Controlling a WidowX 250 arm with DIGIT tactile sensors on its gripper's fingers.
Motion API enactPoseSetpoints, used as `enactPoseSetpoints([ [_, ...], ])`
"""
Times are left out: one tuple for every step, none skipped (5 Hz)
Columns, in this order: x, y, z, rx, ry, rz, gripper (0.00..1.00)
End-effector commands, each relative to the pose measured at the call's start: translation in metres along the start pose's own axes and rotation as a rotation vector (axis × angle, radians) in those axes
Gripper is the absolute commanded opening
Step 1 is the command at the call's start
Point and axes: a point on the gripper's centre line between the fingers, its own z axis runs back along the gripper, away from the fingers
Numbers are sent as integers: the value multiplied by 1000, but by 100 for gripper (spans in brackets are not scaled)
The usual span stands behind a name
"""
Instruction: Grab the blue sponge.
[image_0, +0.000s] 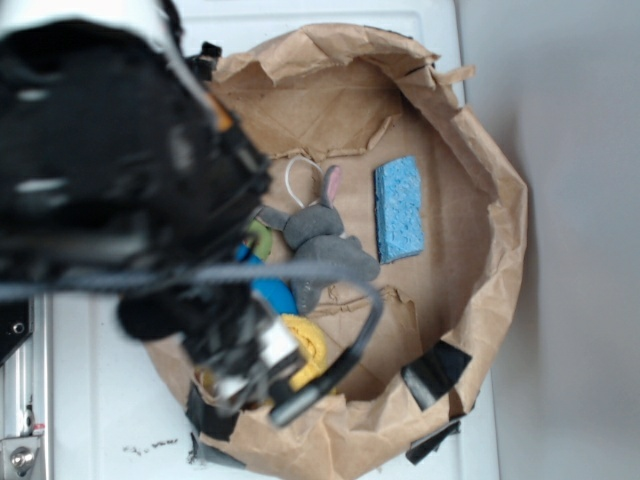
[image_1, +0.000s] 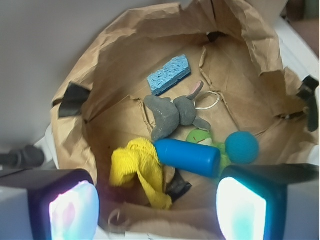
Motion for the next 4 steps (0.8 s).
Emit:
enactPoseSetpoints([
  [17, -4, -8, -24, -56, 247, 100],
  [35, 7, -21, 9, -74, 344, 100],
  [35, 7, -21, 9, -74, 344, 100],
  [35, 7, -21, 9, -74, 344, 100],
])
